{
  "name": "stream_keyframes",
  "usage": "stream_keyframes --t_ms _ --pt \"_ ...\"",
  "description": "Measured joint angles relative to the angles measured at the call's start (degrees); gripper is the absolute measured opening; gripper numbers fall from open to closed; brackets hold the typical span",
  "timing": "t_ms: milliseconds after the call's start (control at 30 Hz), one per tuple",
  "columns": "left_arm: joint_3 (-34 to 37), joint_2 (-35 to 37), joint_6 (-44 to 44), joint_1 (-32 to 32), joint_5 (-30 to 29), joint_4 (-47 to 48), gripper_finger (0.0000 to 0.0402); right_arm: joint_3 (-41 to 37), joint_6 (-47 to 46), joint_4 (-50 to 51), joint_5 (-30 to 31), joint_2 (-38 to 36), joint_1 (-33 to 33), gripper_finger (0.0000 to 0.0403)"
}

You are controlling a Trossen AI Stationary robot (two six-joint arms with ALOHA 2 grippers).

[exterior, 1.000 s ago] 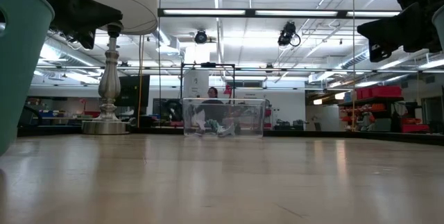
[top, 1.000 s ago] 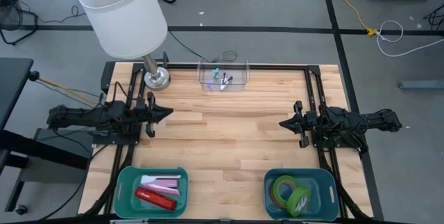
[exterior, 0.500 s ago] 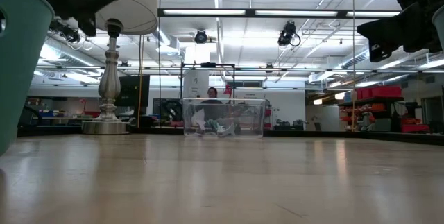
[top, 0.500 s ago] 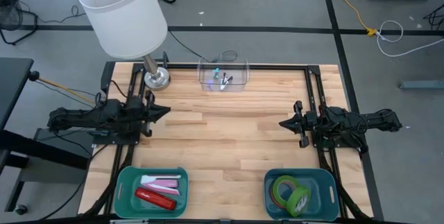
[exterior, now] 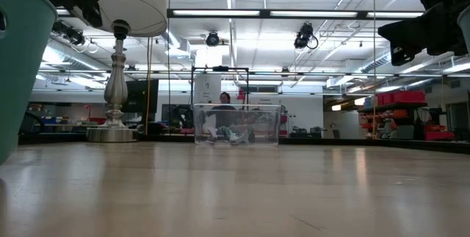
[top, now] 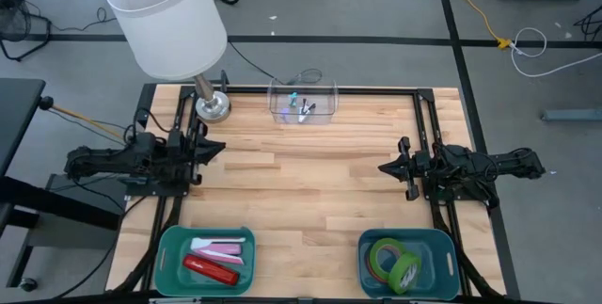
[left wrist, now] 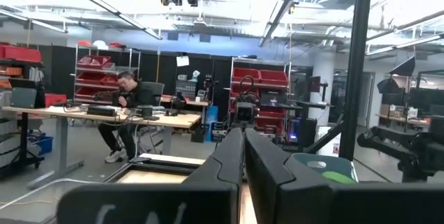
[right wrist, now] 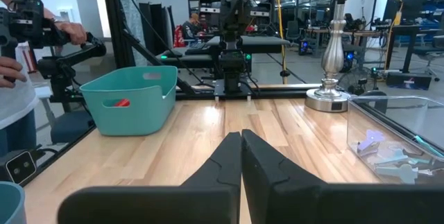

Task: Pick and place Stapler, Stapler remover, tape
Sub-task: Return to Home Position

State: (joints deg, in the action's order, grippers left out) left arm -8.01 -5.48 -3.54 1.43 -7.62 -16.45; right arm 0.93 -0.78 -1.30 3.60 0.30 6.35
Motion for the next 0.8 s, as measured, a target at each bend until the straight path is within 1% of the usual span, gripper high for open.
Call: stream_keyframes --t_ms 800 --pt "0.07 -0.56 -0.25 0.04 -0.04 -0.95 0.0018 0.00 0.13 0.00 0.00 0.00 0.01 0.0015"
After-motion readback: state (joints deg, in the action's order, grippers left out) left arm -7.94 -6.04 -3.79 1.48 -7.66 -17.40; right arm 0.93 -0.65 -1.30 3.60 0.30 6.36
